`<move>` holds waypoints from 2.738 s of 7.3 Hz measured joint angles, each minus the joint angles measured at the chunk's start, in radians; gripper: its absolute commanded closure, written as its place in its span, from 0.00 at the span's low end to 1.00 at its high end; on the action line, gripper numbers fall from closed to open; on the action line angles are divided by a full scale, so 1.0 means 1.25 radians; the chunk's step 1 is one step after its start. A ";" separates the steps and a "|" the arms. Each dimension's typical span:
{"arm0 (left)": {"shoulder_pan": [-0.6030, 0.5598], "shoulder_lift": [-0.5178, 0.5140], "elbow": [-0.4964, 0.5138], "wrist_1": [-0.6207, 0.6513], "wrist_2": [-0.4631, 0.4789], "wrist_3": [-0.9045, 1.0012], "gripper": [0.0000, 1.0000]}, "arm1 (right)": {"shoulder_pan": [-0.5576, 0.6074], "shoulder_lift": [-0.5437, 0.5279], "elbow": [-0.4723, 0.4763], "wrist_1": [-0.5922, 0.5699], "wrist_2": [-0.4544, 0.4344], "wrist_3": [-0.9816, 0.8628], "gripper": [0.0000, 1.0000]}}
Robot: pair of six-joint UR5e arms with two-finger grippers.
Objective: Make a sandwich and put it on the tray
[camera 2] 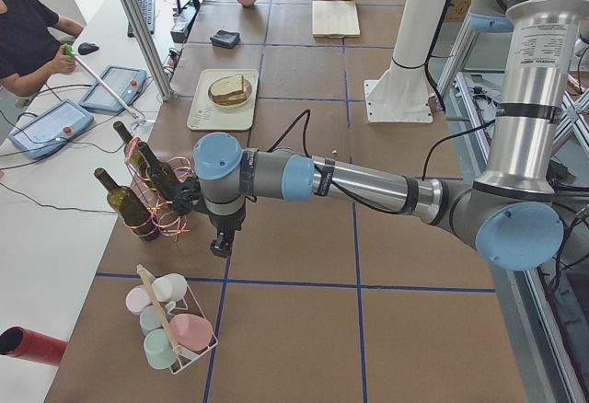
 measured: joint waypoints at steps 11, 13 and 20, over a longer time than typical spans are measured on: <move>0.020 0.105 -0.063 -0.005 -0.004 0.004 0.00 | 0.037 0.050 -0.071 -0.008 -0.011 -0.055 0.00; 0.020 0.098 -0.055 -0.007 0.001 0.003 0.00 | 0.037 0.056 -0.072 -0.009 -0.010 -0.054 0.00; 0.023 0.105 -0.053 -0.002 -0.004 -0.039 0.00 | 0.036 0.067 -0.075 -0.013 -0.008 -0.021 0.00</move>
